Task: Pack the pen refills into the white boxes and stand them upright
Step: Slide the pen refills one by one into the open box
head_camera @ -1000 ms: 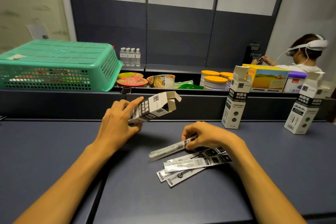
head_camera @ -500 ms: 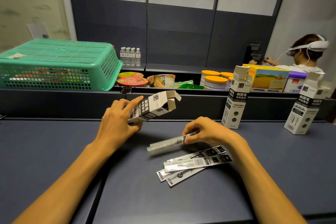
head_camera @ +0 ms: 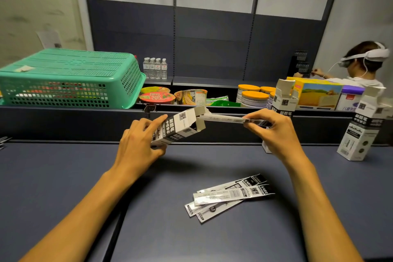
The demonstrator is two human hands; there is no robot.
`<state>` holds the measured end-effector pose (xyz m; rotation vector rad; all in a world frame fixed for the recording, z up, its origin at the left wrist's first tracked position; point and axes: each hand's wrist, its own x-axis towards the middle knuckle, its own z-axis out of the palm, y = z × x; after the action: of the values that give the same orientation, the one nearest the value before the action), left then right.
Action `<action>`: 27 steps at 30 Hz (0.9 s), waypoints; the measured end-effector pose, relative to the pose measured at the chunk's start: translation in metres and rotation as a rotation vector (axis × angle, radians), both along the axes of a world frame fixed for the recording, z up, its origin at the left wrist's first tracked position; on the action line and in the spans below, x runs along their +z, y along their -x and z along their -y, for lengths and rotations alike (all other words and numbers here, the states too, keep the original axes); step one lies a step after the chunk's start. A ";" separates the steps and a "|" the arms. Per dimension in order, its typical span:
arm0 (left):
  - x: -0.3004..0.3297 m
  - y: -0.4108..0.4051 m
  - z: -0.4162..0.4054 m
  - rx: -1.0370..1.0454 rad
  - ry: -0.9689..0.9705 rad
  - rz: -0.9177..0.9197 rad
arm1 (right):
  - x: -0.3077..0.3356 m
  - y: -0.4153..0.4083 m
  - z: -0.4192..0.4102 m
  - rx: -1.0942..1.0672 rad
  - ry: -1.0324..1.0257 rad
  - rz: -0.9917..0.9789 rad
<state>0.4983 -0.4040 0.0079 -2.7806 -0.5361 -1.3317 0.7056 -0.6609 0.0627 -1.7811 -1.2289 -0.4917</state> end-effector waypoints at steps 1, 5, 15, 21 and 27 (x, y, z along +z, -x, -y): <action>0.000 0.000 0.000 -0.004 0.000 -0.002 | 0.000 0.000 -0.001 -0.013 -0.009 0.049; -0.001 -0.001 0.003 -0.017 -0.015 -0.010 | -0.003 0.005 -0.010 -0.075 -0.001 0.258; -0.001 -0.002 0.005 -0.051 -0.015 -0.012 | -0.003 0.028 -0.027 -0.252 -0.049 0.594; -0.001 -0.003 0.004 -0.049 -0.015 -0.004 | 0.001 0.022 -0.018 -0.246 -0.029 0.637; -0.002 -0.006 0.008 -0.080 -0.037 -0.019 | -0.001 0.036 -0.032 -0.223 -0.016 0.735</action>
<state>0.5046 -0.4120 0.0058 -2.8089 -0.3994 -1.3143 0.6700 -0.6284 0.0620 -1.7863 -1.4934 -1.3670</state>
